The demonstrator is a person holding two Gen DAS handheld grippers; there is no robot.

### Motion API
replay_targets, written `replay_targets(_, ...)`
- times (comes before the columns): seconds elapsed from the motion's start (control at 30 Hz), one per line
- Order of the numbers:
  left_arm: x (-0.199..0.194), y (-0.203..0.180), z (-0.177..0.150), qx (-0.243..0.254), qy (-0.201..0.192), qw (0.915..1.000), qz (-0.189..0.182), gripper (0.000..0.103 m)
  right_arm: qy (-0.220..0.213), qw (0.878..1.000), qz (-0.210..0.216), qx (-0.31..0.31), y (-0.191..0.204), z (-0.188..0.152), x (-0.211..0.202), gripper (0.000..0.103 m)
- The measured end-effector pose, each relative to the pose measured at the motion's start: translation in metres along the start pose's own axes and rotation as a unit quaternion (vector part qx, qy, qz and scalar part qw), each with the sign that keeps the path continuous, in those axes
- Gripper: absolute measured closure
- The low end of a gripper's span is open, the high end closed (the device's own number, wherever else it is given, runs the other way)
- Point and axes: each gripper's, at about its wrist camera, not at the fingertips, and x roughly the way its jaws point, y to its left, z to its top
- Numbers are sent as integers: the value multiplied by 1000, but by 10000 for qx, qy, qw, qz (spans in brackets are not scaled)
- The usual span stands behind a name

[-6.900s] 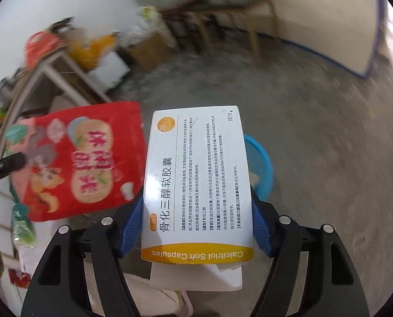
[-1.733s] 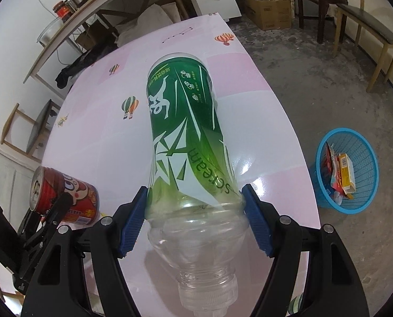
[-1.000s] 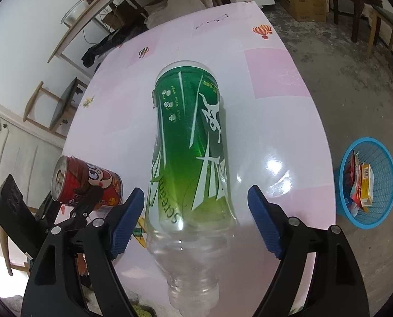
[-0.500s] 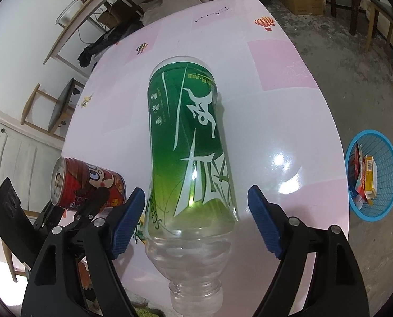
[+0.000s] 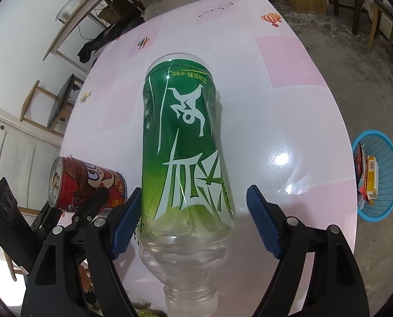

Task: Collect trash
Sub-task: 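Lift the red can with the left tool while the right tool lifts the green bottle, then carry the can and bottle to the blue wastebasket and release both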

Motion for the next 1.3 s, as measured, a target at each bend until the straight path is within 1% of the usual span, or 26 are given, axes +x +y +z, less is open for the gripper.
replay_targets(0.23,-1,0,0,7,-11,10000,-1,39,25,10000,51,50,-1,1,2,30)
replay_targets(0.3,-1,0,-1,-1,-25,10000,-3,39,41,9998,182,98,-1,1,4,33)
replay_targets(0.33,-2,-1,-2,-15,-40,10000,-3,39,47,9996,250,116,-3,0,4,37)
replay_targets(0.4,-4,0,-3,-51,-74,10000,1,40,8,9995,267,161,-5,0,4,38)
replay_targets(0.47,-6,2,-4,-129,-115,9998,-53,40,-82,9996,225,164,-6,-2,1,39)
replay_targets(0.7,-21,0,0,-51,-302,9991,-282,40,-470,9952,691,515,-24,-8,-28,39)
replay_targets(0.8,-28,-9,8,74,-405,9983,-414,40,-644,9916,876,698,-37,-13,-43,40)
replay_targets(0.87,-32,-16,14,145,-442,9974,-550,40,-763,9898,896,799,-45,-17,-53,40)
replay_targets(0.97,-36,-32,26,296,-464,9954,-779,40,-1054,9847,978,988,-63,-26,-75,40)
replay_targets(1.0,-37,-39,31,366,-460,9944,-882,40,-1216,9817,984,1090,-74,-31,-88,40)
replay_targets(1.07,-39,-53,38,505,-467,9921,-1052,40,-1461,9773,889,1249,-93,-40,-108,40)
replay_targets(1.17,-39,-81,54,704,-424,9859,-1457,40,-1871,9676,620,1579,-131,-56,-142,40)
replay_targets(1.3,-32,-128,71,1068,-254,9761,-1874,40,-2201,9526,96,2096,-186,-83,-173,39)
